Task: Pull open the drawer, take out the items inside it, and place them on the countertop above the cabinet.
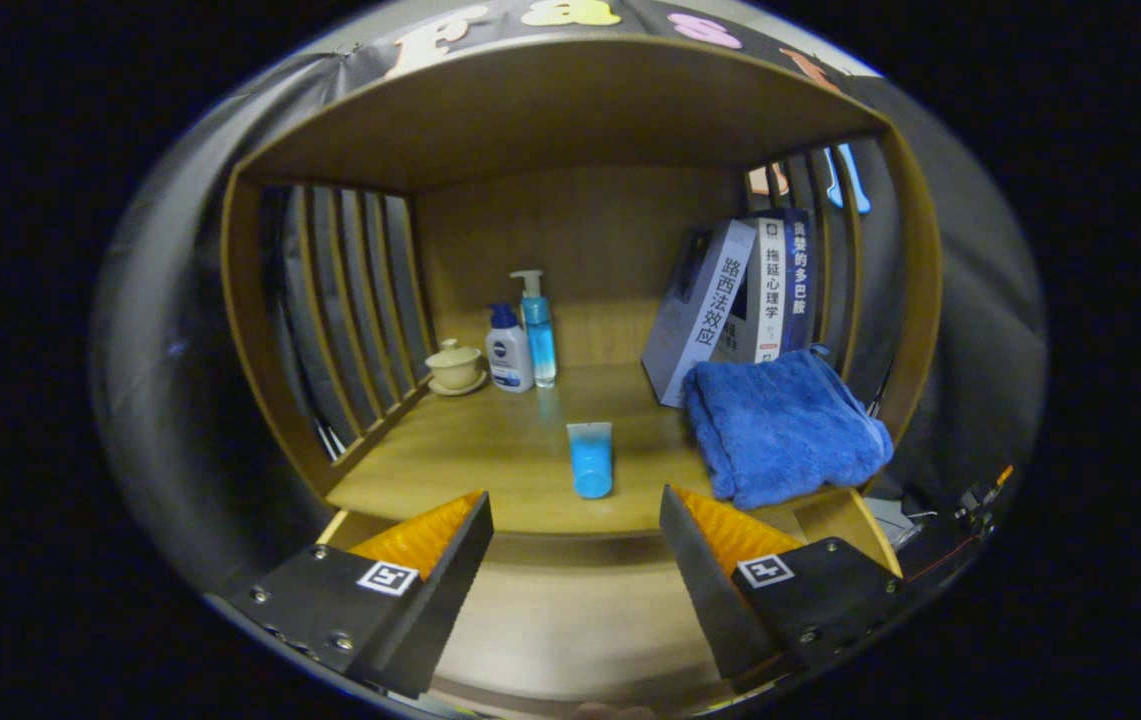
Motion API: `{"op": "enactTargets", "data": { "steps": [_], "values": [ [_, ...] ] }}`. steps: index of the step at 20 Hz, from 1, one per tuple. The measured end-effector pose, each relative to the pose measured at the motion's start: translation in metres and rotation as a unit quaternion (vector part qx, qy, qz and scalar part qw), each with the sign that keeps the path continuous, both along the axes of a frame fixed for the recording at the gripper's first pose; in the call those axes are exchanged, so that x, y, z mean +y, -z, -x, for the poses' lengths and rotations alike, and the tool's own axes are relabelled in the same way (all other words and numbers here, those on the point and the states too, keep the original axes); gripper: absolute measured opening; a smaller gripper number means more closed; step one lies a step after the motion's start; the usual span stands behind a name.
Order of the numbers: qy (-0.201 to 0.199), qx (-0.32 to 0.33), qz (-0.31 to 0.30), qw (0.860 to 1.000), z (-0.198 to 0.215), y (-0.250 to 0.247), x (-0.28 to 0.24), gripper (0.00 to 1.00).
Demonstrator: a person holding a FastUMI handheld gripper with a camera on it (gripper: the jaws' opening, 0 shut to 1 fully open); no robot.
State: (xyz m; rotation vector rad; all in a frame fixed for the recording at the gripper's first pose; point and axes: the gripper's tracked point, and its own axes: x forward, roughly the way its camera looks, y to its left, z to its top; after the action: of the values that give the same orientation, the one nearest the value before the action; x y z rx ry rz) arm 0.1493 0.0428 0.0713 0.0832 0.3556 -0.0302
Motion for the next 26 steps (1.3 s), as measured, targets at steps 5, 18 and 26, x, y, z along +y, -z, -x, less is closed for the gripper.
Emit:
{"op": "enactTargets", "data": {
  "steps": [5, 18, 26],
  "values": [
    [0.01, -0.042, -0.016, 0.999, 0.077, 0.001, 0.003, 1.0],
    [0.037, -0.12, 0.015, 0.992, 0.211, 0.064, -0.022, 1.0],
    [-0.003, -0.092, 0.045, 0.995, 0.216, 0.143, 0.009, 1.0]
  ]
}}
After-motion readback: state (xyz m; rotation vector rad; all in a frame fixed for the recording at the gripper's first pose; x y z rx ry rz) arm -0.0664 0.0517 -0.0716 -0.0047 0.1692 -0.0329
